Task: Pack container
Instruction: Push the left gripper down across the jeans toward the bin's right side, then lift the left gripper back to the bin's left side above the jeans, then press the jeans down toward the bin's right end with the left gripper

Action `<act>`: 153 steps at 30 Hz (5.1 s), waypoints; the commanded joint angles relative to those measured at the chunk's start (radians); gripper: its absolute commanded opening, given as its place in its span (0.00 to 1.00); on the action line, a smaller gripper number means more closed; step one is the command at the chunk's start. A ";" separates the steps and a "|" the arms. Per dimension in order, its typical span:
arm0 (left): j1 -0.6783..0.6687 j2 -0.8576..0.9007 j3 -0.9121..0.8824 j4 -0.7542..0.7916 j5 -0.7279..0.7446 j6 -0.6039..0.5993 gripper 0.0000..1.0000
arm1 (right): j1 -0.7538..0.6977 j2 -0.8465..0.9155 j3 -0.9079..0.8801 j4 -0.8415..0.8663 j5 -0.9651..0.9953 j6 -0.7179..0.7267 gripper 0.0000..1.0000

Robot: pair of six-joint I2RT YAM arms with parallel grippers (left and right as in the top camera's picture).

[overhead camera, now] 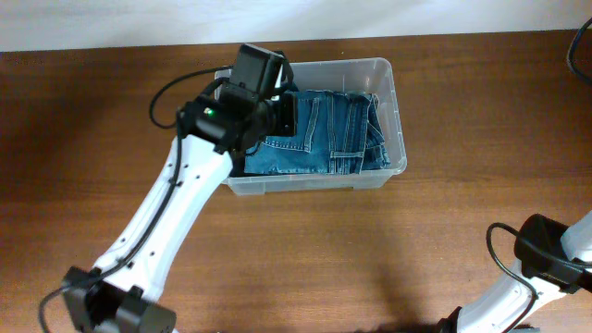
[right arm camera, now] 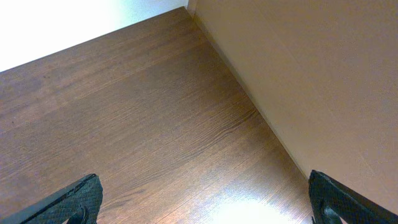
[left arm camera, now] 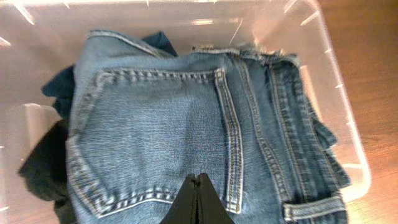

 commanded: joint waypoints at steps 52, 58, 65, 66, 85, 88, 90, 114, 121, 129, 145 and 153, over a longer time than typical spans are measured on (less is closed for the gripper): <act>-0.200 0.243 0.226 -0.311 0.195 0.037 0.01 | -0.002 0.001 -0.002 -0.006 0.008 0.002 0.98; -0.200 0.245 0.210 -0.315 0.169 0.037 0.01 | -0.002 0.001 -0.002 -0.006 0.008 0.002 0.98; -0.200 0.259 0.202 -0.307 0.142 0.037 0.01 | -0.002 0.001 -0.002 -0.006 0.008 0.002 0.98; -0.200 0.264 0.202 -0.306 0.142 0.037 0.01 | -0.002 0.001 -0.002 -0.006 0.008 0.002 0.98; -0.200 0.460 0.202 -0.159 0.090 0.037 0.01 | -0.002 0.001 -0.002 -0.006 0.008 0.002 0.98; -0.200 0.486 0.202 -0.135 0.039 0.037 0.01 | -0.002 0.001 -0.002 -0.006 0.008 0.002 0.98; -0.200 0.495 0.202 -0.130 0.027 0.042 0.01 | -0.002 0.001 -0.002 -0.006 0.008 0.002 0.98; 0.010 0.430 0.653 -0.510 -0.095 0.060 0.13 | -0.002 0.001 -0.002 -0.006 0.008 0.002 0.98; 0.029 0.473 0.544 -0.471 -0.095 0.059 0.17 | -0.002 0.001 -0.002 -0.006 0.008 0.002 0.98; 0.029 0.555 0.327 -0.343 -0.094 0.060 0.26 | -0.002 0.001 -0.002 -0.006 0.008 0.002 0.98; 0.043 0.496 0.681 -0.547 -0.035 0.068 0.35 | -0.002 0.001 -0.002 -0.006 0.008 0.002 0.98; 0.042 0.411 0.790 -0.589 -0.034 0.068 0.57 | -0.002 0.001 -0.002 -0.006 0.008 0.002 0.98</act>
